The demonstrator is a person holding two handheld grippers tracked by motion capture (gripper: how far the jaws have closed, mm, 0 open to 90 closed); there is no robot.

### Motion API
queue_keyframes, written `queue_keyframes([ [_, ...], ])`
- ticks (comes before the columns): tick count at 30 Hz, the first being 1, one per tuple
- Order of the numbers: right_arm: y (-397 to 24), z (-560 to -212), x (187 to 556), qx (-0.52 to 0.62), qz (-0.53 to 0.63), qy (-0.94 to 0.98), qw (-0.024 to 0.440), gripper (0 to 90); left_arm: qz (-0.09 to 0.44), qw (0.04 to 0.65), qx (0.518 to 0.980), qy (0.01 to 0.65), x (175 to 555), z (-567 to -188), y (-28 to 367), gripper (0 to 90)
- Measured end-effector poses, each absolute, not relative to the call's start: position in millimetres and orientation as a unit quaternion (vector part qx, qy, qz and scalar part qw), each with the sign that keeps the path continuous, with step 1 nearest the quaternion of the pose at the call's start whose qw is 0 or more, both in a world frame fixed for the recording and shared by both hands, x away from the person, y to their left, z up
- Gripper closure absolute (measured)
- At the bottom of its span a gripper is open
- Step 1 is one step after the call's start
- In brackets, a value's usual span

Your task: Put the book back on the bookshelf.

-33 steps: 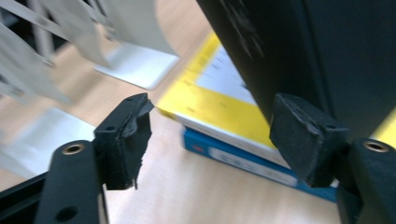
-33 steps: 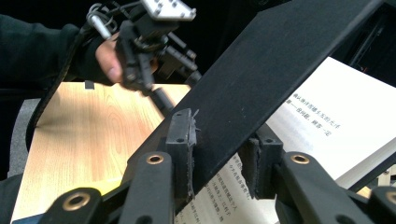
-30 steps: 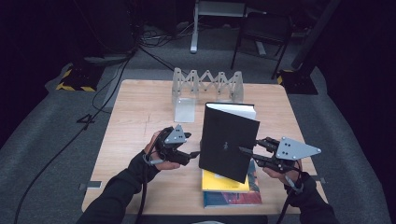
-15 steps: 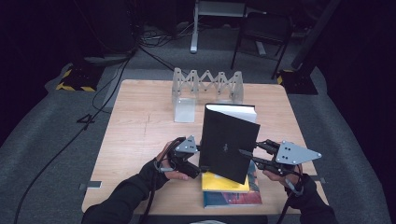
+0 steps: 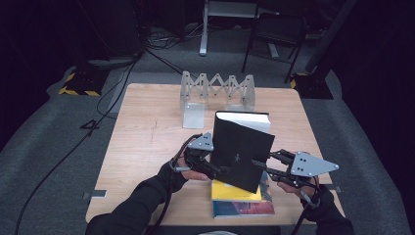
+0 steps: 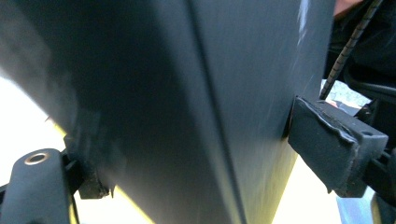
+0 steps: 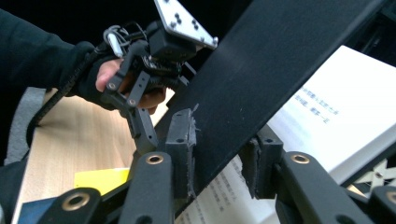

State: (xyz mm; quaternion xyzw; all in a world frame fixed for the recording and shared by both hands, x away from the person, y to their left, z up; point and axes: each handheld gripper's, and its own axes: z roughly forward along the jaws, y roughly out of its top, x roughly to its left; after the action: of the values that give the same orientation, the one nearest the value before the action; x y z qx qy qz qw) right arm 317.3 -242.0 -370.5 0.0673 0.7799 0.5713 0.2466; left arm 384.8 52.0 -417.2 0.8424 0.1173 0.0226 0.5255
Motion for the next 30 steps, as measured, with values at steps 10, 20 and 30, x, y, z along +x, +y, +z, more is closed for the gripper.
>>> queue_keyframes([
  [10,-247.3,-378.5,319.7,0.092,0.555,0.78,0.274,59.4,0.044,0.534,0.838,0.102,380.3,-412.6,53.0,27.8],
  [20,-252.0,-379.4,305.9,0.088,0.545,0.779,0.296,56.8,0.051,0.529,0.843,0.087,375.4,-409.9,55.5,33.1],
  [30,-268.1,-391.5,310.7,0.159,0.541,0.774,0.289,41.2,0.052,0.531,0.842,0.083,373.0,-409.6,57.6,38.1],
])
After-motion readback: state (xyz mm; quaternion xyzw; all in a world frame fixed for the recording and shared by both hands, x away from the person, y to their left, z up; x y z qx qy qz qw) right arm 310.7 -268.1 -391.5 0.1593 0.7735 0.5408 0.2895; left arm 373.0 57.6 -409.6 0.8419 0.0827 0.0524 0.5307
